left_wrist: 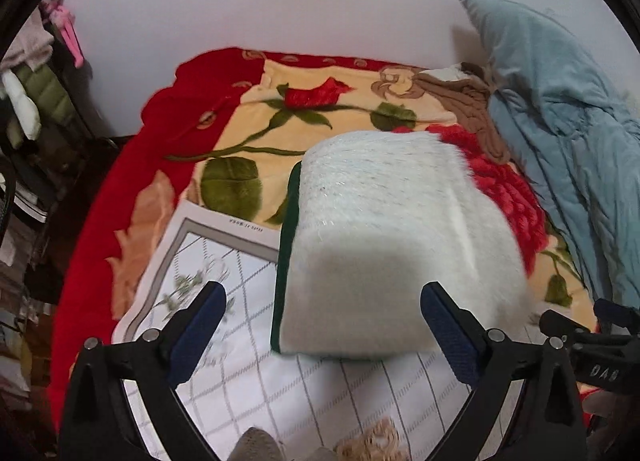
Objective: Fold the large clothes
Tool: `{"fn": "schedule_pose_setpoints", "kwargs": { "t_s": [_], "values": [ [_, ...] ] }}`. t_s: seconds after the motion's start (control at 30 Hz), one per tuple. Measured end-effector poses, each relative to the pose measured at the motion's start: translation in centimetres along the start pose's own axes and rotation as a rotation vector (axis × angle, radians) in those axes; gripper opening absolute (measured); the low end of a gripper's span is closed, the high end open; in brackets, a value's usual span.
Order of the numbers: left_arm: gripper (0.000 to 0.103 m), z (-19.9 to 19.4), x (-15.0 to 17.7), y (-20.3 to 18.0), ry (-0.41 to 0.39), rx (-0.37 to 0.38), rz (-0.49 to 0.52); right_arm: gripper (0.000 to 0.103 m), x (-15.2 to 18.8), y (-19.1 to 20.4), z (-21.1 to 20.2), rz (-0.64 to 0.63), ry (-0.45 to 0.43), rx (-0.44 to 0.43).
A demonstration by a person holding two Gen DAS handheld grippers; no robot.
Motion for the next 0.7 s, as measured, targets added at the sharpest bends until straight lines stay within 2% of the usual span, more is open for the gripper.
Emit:
{"fn": "schedule_pose_setpoints", "kwargs": {
  "t_s": [0.3, 0.5, 0.7],
  "values": [
    [0.099, -14.7, 1.5, -0.7, -0.074, 0.006, -0.004, 0.103, 5.9, -1.0, -16.6, -0.022, -0.145, 0.087],
    [0.099, -25.9, 2.5, -0.4, -0.137, -0.008, -0.003, 0.103, 9.4, -2.0, -29.2, -0.008, -0.248, 0.092],
    [0.099, -34.8, 4.7, -0.3, -0.172, -0.005, -0.005, 0.103, 13.1, -1.7, -39.8, -0.025, -0.342, 0.085]
  ]
}}
Point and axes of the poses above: each gripper's, at about its wrist camera, not at the fingertips, and z roughly the way its jaws point, y to its left, x to its underside, the point moved 9 cm from there along z, roughly the way its jaws point, and after that the axes turned 3 degrees about -y, right-handed, at the moved point
